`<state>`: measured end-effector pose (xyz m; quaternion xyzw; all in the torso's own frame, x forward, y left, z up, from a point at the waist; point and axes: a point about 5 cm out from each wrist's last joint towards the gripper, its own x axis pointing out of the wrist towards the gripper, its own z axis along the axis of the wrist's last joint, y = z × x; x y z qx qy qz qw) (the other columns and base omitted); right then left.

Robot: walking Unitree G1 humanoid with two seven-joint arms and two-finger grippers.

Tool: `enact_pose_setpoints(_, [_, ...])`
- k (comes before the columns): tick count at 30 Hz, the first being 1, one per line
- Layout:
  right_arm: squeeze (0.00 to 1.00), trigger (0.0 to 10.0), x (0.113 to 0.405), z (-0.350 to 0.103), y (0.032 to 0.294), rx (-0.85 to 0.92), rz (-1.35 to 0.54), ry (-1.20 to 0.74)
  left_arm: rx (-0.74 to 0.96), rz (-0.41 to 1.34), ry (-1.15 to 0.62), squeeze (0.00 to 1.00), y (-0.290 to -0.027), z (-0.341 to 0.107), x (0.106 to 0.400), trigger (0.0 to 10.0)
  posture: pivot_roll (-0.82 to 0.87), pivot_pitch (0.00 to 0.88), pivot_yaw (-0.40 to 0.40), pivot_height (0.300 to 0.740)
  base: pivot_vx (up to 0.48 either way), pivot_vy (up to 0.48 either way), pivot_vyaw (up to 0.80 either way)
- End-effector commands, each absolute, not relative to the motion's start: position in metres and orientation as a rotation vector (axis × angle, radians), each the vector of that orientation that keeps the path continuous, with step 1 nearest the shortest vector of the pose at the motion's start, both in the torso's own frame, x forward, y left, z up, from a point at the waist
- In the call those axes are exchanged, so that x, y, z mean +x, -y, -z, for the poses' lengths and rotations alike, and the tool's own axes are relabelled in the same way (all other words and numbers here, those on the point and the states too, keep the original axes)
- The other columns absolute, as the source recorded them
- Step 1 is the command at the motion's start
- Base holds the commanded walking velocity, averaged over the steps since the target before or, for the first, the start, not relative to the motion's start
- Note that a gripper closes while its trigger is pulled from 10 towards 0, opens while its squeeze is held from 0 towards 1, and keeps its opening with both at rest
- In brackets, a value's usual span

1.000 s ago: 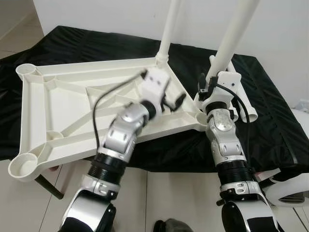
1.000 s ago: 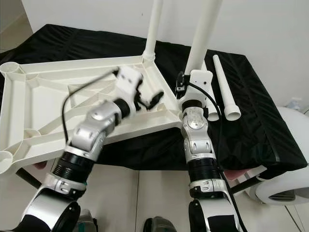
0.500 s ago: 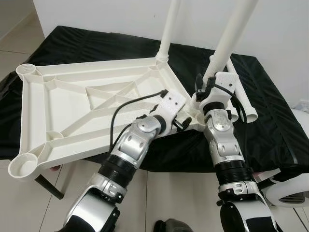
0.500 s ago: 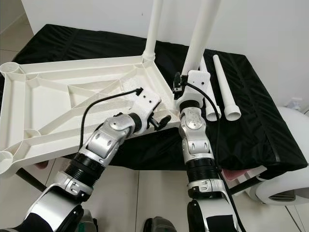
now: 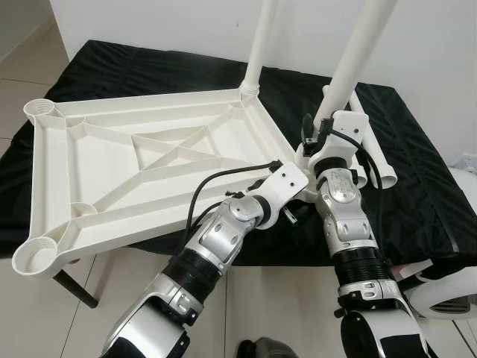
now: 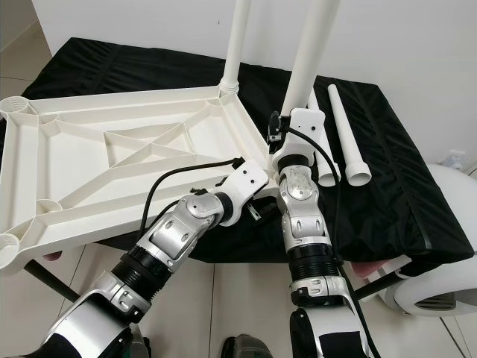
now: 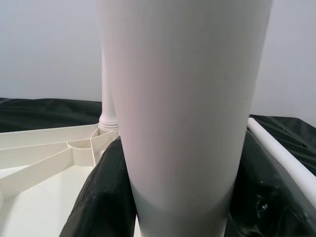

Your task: Building children table

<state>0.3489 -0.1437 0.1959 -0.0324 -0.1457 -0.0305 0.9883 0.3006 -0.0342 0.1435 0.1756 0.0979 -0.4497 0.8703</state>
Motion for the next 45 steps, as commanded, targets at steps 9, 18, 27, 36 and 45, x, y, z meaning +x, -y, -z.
enact_pose_setpoints(9, [0.00,10.0,0.350,-0.199,0.147,-0.068,0.077,0.301,0.411,0.893,-0.325,0.00,0.030,-0.127,0.305,10.0,0.06,0.000,-0.091,0.740,0.000,0.000,0.00])
enact_pose_setpoints(18, [0.00,10.0,0.350,-0.198,0.145,-0.064,0.076,0.302,0.435,0.819,-0.348,0.00,0.021,-0.125,0.314,10.0,0.07,0.000,-0.087,0.740,0.000,0.000,0.00])
enact_pose_setpoints(27, [0.00,10.0,0.350,-0.198,0.145,-0.072,0.078,0.306,0.446,0.882,-0.301,0.00,0.021,-0.127,0.311,0.0,0.07,0.000,-0.084,0.740,0.000,0.000,0.00])
enact_pose_setpoints(36, [0.00,10.0,0.349,-0.198,0.146,-0.074,0.084,0.307,0.477,0.945,-0.276,0.00,0.022,-0.125,0.305,0.0,0.06,0.000,-0.083,0.740,0.000,0.000,0.00])
enact_pose_setpoints(45, [0.00,10.0,0.349,-0.199,0.150,-0.080,0.099,0.305,0.539,1.027,-0.342,0.00,0.004,-0.109,0.295,10.0,0.06,0.000,-0.082,0.740,0.000,0.000,0.00])
